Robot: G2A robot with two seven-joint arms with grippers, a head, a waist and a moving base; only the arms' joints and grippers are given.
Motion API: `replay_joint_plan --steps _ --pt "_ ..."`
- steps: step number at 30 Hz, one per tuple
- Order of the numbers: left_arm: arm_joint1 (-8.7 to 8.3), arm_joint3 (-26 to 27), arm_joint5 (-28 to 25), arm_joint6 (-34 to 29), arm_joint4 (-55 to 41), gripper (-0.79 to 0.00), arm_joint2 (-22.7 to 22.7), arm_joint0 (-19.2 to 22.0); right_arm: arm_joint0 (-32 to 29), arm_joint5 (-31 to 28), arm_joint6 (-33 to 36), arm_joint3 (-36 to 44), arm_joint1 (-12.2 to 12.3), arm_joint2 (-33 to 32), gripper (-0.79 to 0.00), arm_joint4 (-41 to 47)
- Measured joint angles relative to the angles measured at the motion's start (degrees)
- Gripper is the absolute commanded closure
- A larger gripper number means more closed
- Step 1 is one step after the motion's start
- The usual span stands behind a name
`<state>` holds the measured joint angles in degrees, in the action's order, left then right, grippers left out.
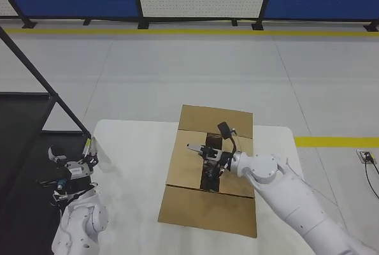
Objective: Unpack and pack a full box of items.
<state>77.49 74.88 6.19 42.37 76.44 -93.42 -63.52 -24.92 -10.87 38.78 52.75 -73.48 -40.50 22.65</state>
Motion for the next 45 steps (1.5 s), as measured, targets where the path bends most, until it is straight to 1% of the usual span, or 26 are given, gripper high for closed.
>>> replay_joint_plan --steps 5,11,15,18,22,28,35,41,45 --pt "-0.11 -0.08 -0.50 -0.62 0.18 -0.785 -0.30 -0.66 0.73 -0.97 0.98 -0.77 -0.86 -1.07 -0.785 2.43" --pt "-0.32 -0.40 -1.37 -1.42 1.67 -0.785 -0.30 -1.43 0.17 -1.07 1.35 1.48 -1.64 -2.43 -0.785 5.49" --pt "-0.38 -0.41 -1.75 -1.36 1.10 -0.785 -0.62 -1.70 0.42 0.03 1.65 2.78 -2.27 -3.29 -0.785 8.17" --pt "-0.43 -0.16 -1.96 -1.09 0.49 -0.785 -1.04 -2.09 0.88 0.79 -0.90 4.00 -3.00 -2.94 -0.785 7.54" --pt "-0.52 -0.14 -2.18 -0.60 -0.67 -0.785 -1.98 -2.63 1.47 2.13 -6.81 6.02 -4.37 -1.06 -0.785 4.13" --pt "-0.68 -0.04 -2.42 0.38 -2.64 -0.785 -3.72 -3.52 2.50 3.15 -14.38 6.94 -7.15 3.10 -0.785 -1.15" --pt "-0.90 1.13 -2.82 1.55 -4.64 -0.785 -6.03 -5.24 4.60 4.69 -21.09 2.92 -11.68 9.30 -0.785 -7.53" --pt "-1.02 1.69 -3.24 1.83 -5.93 -0.785 -7.35 -6.32 6.55 6.07 -23.07 -2.75 -15.54 13.53 -0.785 -12.81" --pt "-1.09 1.74 -3.51 1.83 -6.31 -0.785 -7.80 -6.53 7.65 6.23 -21.68 -6.24 -17.61 15.41 -0.785 -15.81"
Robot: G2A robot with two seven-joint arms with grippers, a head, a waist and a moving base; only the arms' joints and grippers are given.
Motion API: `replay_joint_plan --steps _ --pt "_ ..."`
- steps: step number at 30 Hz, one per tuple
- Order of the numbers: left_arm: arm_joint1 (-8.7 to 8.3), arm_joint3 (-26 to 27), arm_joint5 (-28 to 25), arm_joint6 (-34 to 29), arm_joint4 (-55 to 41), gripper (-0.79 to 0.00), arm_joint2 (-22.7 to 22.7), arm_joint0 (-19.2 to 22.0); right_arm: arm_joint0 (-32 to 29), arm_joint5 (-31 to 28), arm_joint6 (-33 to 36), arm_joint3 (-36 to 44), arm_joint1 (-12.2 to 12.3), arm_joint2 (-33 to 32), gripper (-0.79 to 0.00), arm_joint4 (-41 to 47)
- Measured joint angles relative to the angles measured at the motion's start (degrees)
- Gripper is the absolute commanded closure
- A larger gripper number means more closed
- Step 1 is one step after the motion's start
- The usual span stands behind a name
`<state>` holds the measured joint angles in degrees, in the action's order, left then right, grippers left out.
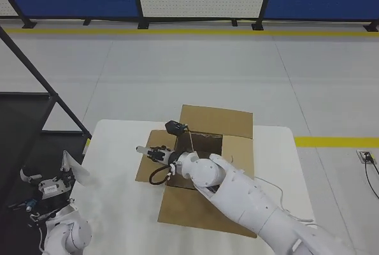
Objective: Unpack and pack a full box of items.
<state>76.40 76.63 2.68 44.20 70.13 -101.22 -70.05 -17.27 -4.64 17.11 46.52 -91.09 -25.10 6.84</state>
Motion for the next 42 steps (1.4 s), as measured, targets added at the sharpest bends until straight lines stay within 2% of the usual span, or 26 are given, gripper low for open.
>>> replay_joint_plan --steps 5,10,18,25,30,34,39,42 --pt "-0.05 0.04 -0.35 -0.20 -0.21 -0.785 -0.14 0.05 0.94 -0.95 3.40 -3.19 -1.77 1.05 -0.785 -2.96" --pt "-0.09 0.03 -0.67 -0.29 0.00 -0.785 -0.03 0.31 1.55 -2.33 5.53 -4.22 -2.51 1.44 -0.785 -7.03" --pt "-0.13 0.27 -0.66 -0.21 0.23 -0.785 0.13 0.35 1.64 -1.58 7.70 -2.58 -2.28 0.67 -0.785 -14.11" --pt "-0.09 0.43 -0.27 -0.17 0.26 -0.785 0.38 0.20 0.41 -2.30 10.20 0.15 -1.32 -1.93 -0.785 -16.30" --pt "-0.04 0.57 0.05 -0.22 0.26 -0.785 0.69 0.24 -0.73 -5.91 11.98 3.51 0.48 -6.91 -0.785 -14.57" --pt "0.02 0.48 0.26 -0.42 0.25 -0.785 1.10 0.51 -2.67 -7.47 11.98 8.62 2.96 -12.08 -0.785 -16.32" --pt "0.09 0.41 0.44 -0.78 0.68 -0.785 1.88 1.11 -9.72 -5.95 10.65 21.59 7.47 -20.92 -0.785 -23.68" --pt "0.11 0.35 0.45 -1.12 1.13 -0.785 2.38 1.58 -16.18 -3.83 11.39 31.55 10.06 -26.82 -0.785 -28.67"
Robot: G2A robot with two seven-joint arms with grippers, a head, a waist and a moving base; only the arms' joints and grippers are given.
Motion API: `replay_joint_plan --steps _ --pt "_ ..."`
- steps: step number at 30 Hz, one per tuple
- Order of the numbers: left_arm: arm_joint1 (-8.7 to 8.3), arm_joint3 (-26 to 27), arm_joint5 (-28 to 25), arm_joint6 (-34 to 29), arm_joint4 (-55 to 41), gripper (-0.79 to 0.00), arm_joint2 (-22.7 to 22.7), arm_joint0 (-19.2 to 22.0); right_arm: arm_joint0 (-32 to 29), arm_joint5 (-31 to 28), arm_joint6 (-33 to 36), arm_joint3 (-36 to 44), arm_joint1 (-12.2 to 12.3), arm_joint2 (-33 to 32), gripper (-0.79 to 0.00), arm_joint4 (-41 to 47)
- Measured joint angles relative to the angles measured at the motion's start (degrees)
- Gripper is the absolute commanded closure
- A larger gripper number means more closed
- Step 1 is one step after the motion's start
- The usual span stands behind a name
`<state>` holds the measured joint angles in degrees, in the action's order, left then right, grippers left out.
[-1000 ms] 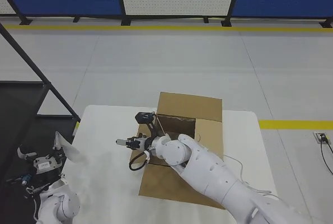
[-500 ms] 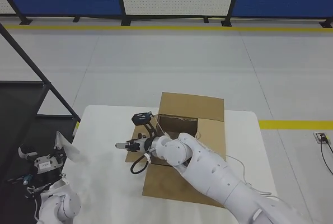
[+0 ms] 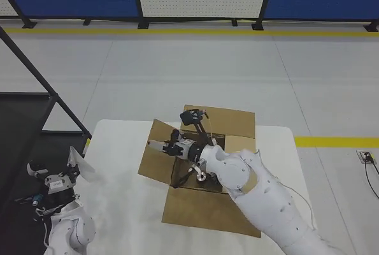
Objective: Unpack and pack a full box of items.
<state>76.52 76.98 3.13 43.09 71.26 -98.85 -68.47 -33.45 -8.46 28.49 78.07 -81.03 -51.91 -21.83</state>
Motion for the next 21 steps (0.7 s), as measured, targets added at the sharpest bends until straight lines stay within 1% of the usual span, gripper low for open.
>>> replay_joint_plan --steps 4,7,8,18,21 --pt "0.00 -0.09 -0.06 -0.50 0.88 -0.785 0.66 0.80 -8.45 3.40 3.41 12.16 2.67 -6.78 -0.785 -7.77" --pt "-0.01 -0.12 -0.03 -0.83 1.58 -0.785 1.13 1.33 -11.66 7.75 6.16 17.13 3.55 -9.30 -0.785 -12.89" --pt "0.00 -0.13 0.06 -0.94 1.79 -0.785 1.32 1.53 -11.77 8.39 6.21 17.51 3.58 -9.44 -0.785 -13.32" --pt "-0.03 -0.14 0.30 -1.59 2.77 -0.785 1.99 2.31 -11.67 7.64 5.92 16.88 3.55 -9.36 -0.785 -12.71" --pt "-0.04 -0.05 0.28 -2.07 3.61 -0.785 2.57 2.74 -12.78 5.83 5.18 16.40 3.82 -10.17 -0.785 -13.36"
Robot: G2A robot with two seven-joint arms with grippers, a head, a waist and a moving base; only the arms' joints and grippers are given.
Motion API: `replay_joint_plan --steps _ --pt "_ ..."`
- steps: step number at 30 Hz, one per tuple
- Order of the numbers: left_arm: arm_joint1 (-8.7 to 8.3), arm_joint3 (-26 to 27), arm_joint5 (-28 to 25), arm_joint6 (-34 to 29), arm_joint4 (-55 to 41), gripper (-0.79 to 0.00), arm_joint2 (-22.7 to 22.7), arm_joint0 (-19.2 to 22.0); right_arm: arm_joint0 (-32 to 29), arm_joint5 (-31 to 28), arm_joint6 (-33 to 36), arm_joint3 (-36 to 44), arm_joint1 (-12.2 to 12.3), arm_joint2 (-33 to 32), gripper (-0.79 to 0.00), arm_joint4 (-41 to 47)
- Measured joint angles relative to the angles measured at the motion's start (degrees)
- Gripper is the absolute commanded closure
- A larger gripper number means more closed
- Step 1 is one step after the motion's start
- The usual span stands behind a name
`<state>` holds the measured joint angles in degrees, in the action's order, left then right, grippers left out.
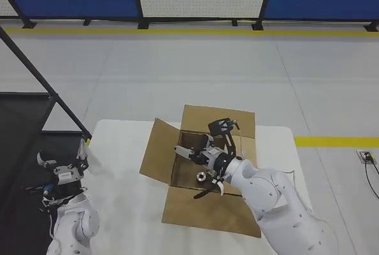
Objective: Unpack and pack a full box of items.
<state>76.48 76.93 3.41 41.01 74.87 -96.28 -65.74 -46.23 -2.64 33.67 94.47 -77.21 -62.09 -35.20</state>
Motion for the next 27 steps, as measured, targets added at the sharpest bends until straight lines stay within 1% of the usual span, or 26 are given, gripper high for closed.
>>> replay_joint_plan --steps 1,2,4,7,10,11,13,14,15,17,19,23,27 --pt "0.00 0.06 0.04 -0.10 0.19 -0.785 0.18 0.11 -0.08 -0.07 0.34 0.22 0.12 -0.02 -0.785 -1.64" --pt "0.03 0.17 0.11 -0.19 0.36 -0.785 0.42 0.23 -0.15 1.26 1.02 1.14 0.22 0.41 -0.785 -4.64" --pt "0.05 0.29 0.23 -0.33 0.59 -0.785 0.72 0.34 -0.24 4.83 2.42 3.30 0.25 1.70 -0.785 -9.70" --pt "0.08 0.41 0.49 -0.38 0.82 -0.785 1.06 0.41 -0.01 11.41 6.35 6.91 0.26 4.49 -0.785 -19.71" --pt "0.09 0.39 0.61 -0.35 0.82 -0.785 1.14 0.39 1.20 18.68 13.50 9.36 0.09 8.20 -0.785 -32.24" --pt "0.10 0.32 0.69 -0.34 0.65 -0.785 1.11 0.35 1.90 21.66 16.89 9.78 -0.09 9.87 -0.785 -37.72" --pt "0.11 0.20 0.90 -0.24 0.33 -0.785 1.02 0.27 3.14 25.49 22.51 9.82 -0.50 12.66 -0.785 -46.12" --pt "0.12 0.15 1.01 -0.14 0.12 -0.785 0.96 0.21 4.08 27.41 26.46 9.43 -0.87 14.47 -0.785 -51.40" --pt "0.13 0.10 1.07 -0.07 -0.02 -0.785 0.92 0.15 4.85 28.45 29.50 8.86 -1.17 15.73 -0.785 -55.20" --pt "0.15 0.00 1.22 0.06 -0.22 -0.785 0.87 0.03 6.75 29.68 36.78 6.97 -2.06 18.44 -0.785 -63.21" --pt "0.17 -0.08 1.32 0.13 -0.41 -0.785 0.87 -0.04 8.49 29.05 43.08 4.61 -3.13 20.45 -0.785 -68.82" --pt "0.20 -0.18 1.38 0.32 -0.65 -0.785 0.97 -0.09 9.80 24.65 48.59 -1.70 -5.59 20.44 -0.785 -73.36" --pt "0.21 -0.22 1.36 0.27 -0.65 -0.785 1.07 -0.09 10.41 21.78 51.44 -6.62 -8.41 19.21 -0.785 -73.76"
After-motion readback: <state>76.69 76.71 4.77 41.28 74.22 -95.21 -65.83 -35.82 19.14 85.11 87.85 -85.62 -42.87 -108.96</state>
